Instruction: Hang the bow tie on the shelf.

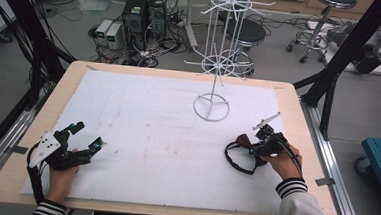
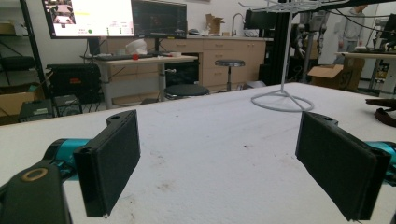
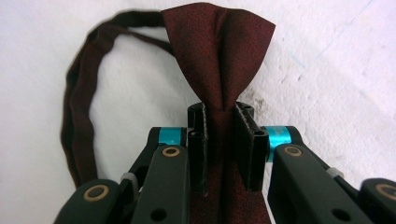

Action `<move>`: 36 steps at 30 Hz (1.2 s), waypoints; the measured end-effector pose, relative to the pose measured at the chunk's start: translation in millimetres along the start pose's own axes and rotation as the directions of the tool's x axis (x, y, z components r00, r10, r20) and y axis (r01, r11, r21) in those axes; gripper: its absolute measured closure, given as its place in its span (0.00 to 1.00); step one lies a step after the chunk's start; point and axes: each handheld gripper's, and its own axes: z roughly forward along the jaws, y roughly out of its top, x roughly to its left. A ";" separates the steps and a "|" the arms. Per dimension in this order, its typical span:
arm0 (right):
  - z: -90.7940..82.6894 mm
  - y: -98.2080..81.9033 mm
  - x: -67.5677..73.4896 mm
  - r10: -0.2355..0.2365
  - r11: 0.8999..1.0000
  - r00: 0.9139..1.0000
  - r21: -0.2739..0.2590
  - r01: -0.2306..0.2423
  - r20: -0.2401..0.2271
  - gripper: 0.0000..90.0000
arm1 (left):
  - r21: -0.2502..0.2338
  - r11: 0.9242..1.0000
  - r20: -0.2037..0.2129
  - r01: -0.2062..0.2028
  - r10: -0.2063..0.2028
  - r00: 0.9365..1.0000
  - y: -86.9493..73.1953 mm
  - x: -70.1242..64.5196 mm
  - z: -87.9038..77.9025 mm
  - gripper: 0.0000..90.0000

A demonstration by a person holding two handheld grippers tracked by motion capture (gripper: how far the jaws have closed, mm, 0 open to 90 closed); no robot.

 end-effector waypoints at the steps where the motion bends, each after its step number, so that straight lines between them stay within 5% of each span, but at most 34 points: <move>1: -1.3 0.1 1.0 0.013 1.000 1.000 -0.004 -0.013 -0.008 0.85 | 0.000 1.000 0.000 0.000 0.000 1.000 0.0 0.0 0.0 0.16; 10: -11.3 -0.5 0.3 0.022 0.995 0.999 -0.099 -0.026 -0.040 0.85 | 0.004 1.000 -0.001 -0.004 0.004 1.000 0.0 -0.1 -0.3 0.16; 13: -17.6 0.9 0.7 0.043 0.983 0.997 -0.177 -0.055 -0.067 0.85 | 0.004 1.000 0.000 -0.003 0.003 1.000 0.0 -0.1 -0.2 0.16; 21: -24.7 4.7 4.5 0.000 0.962 0.997 -0.274 -0.020 -0.073 0.85 | 0.004 1.000 0.000 -0.004 0.004 1.000 0.1 -0.1 -0.3 0.16; 28: -35.3 8.8 9.9 -0.017 0.918 0.997 -0.396 -0.012 -0.070 0.85 | 0.004 1.000 0.000 -0.005 0.005 1.000 0.1 -0.2 -0.3 0.16; 30: -36.7 9.4 10.7 -0.019 0.913 0.998 -0.409 -0.010 -0.067 0.85 | 0.003 1.000 0.000 -0.004 0.004 1.000 0.0 -0.1 -0.2 0.16; 33: -41.7 11.2 12.5 -0.017 0.882 0.998 -0.470 -0.016 -0.067 0.85 | 0.003 1.000 0.000 -0.003 0.003 1.000 0.0 -0.1 -0.2 0.16; 36: -44.4 12.5 13.1 -0.018 0.871 0.998 -0.490 -0.016 -0.063 0.85 | 0.003 1.000 0.000 -0.003 0.003 1.000 0.0 -0.1 -0.2 0.16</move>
